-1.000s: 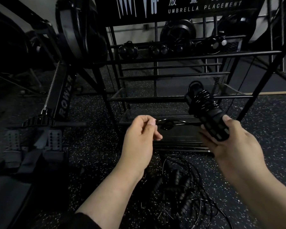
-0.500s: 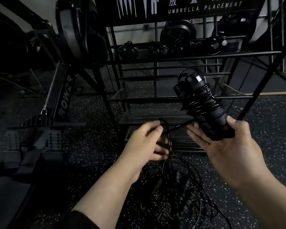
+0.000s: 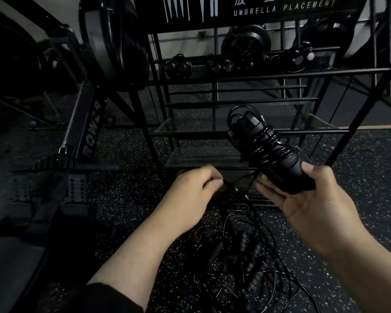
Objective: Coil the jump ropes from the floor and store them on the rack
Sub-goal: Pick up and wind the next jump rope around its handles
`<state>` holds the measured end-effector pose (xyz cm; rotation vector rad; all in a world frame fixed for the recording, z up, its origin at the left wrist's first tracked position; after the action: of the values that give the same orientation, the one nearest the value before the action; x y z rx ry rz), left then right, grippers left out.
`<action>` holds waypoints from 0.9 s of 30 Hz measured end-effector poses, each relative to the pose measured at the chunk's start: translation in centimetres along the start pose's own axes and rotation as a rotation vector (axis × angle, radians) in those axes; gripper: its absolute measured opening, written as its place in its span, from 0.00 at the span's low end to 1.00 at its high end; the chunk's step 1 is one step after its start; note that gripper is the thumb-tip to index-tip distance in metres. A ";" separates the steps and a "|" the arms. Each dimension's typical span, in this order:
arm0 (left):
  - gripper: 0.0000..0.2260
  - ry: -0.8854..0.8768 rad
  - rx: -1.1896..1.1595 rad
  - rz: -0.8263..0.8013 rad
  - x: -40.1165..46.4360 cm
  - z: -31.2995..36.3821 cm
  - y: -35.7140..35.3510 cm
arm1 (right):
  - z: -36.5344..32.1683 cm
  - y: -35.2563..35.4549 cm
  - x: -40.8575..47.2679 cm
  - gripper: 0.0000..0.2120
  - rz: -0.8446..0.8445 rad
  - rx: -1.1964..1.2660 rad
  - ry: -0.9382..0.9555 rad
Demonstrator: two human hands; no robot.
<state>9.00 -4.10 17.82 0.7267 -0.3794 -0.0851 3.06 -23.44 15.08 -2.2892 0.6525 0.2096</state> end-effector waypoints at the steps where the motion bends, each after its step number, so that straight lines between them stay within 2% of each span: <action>1: 0.07 0.118 -0.067 0.093 0.3 -1.2 0.8 | -0.3 0.2 0.1 0.18 0.021 0.015 0.008; 3: 0.09 0.482 -0.384 0.280 0.1 -4.6 1.8 | -0.8 0.6 0.3 0.15 0.063 0.051 0.023; 4: 0.09 0.673 -0.602 0.317 -0.4 -5.8 1.3 | -0.9 0.8 0.3 0.14 0.082 0.067 0.027; 5: 0.09 0.808 -0.770 0.316 -1.0 -6.2 0.5 | -1.0 1.0 0.4 0.13 0.091 0.070 0.033; 7: 0.07 0.905 -0.845 0.211 -1.5 -6.1 -0.7 | -1.0 1.0 0.4 0.14 0.093 0.047 0.038; 10: 0.07 0.768 -0.611 -0.010 -1.6 -5.0 -1.3 | -0.7 1.0 0.4 0.15 0.100 0.011 0.019; 12: 0.08 0.647 -0.432 -0.080 -1.5 -4.6 -1.1 | -0.4 1.1 0.4 0.13 0.116 -0.007 -0.003; 16: 0.19 0.517 -0.260 -0.051 -1.0 -4.2 -0.3 | 0.2 0.7 0.2 0.13 0.097 -0.072 -0.020; 19: 0.16 0.307 0.040 0.040 0.1 -3.9 1.0 | 0.6 0.3 -0.1 0.14 0.068 -0.107 -0.025; 22: 0.12 0.187 0.098 -0.028 -0.3 -2.5 -0.2 | 1.0 -0.1 -0.3 0.15 0.037 -0.130 -0.028; 25: 0.11 -0.045 0.216 -0.168 -1.3 0.0 -2.2 | 1.4 -0.5 -0.4 0.16 0.008 -0.145 -0.023; 27: 0.07 -0.048 0.134 -0.280 -1.9 0.4 -3.3 | 1.4 -0.6 -0.4 0.16 0.002 -0.169 -0.008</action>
<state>7.21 -6.44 15.36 0.9090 -0.3293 -0.3445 3.09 -21.94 14.60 -2.4475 0.6554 0.2838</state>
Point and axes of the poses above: each hand's wrist, its own x-axis towards the middle knuckle, its own y-axis out of the back of the hand, z = x × y, the point moved 10 cm from there along x, towards the middle knuckle, and after that the axes turned 15 degrees about z, right-handed, at the moved point
